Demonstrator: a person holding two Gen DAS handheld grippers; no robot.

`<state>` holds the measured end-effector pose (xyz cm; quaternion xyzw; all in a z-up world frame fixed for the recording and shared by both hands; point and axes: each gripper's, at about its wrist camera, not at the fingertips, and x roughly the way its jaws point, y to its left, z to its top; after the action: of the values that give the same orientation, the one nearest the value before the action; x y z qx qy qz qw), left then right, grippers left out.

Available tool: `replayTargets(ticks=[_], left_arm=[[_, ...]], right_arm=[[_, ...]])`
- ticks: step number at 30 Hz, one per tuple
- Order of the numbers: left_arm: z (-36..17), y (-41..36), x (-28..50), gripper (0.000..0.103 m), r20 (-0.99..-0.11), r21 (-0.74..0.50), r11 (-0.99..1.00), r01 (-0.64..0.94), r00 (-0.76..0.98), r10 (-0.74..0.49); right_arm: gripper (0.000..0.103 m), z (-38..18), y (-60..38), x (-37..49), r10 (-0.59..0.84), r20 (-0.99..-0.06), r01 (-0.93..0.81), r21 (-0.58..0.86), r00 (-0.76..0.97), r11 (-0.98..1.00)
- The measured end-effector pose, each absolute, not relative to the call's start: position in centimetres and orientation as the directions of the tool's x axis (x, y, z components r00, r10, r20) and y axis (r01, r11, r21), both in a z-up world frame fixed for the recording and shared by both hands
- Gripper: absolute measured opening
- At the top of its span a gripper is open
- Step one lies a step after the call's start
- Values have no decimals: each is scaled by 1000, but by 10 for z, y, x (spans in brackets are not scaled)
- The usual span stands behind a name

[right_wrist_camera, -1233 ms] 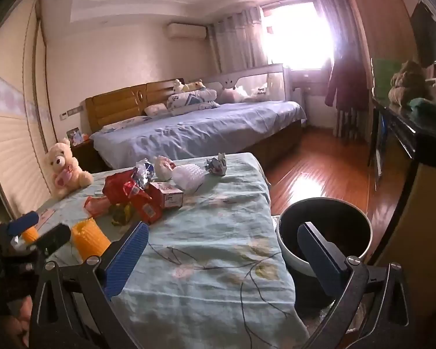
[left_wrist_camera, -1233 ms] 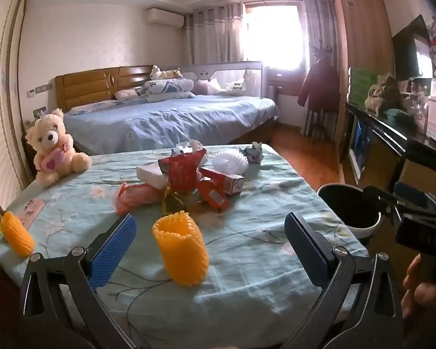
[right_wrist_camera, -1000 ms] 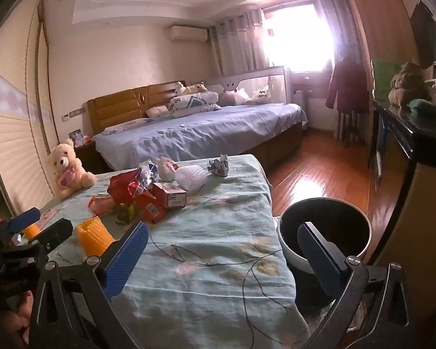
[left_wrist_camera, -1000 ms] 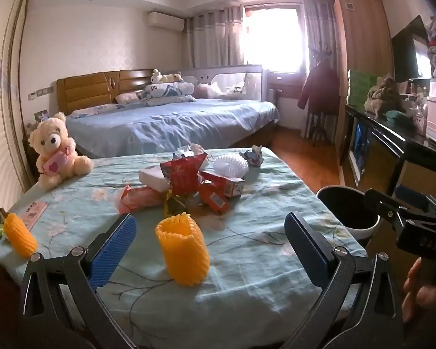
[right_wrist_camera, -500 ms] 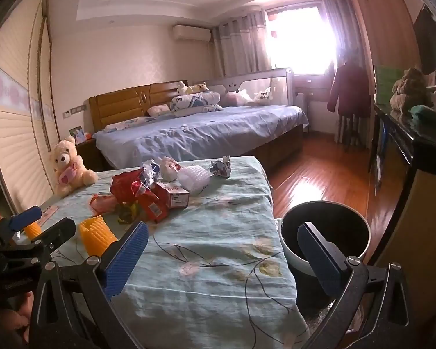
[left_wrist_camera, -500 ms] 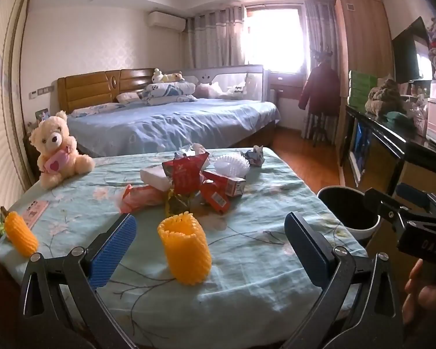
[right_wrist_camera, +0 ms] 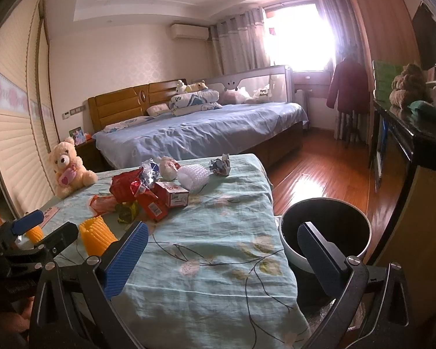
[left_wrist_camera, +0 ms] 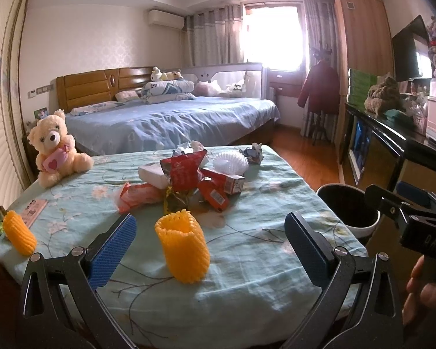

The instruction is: Collect trash

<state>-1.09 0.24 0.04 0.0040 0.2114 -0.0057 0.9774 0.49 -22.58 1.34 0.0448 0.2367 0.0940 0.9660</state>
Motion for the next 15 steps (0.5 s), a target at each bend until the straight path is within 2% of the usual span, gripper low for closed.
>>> replayTargets(ticks=[15], left_arm=[[-1,1,-10,103,-416,5,1000,13,909,-10]], right_arm=[[103,13,-226,5,205,-454,-160,135,867,978]])
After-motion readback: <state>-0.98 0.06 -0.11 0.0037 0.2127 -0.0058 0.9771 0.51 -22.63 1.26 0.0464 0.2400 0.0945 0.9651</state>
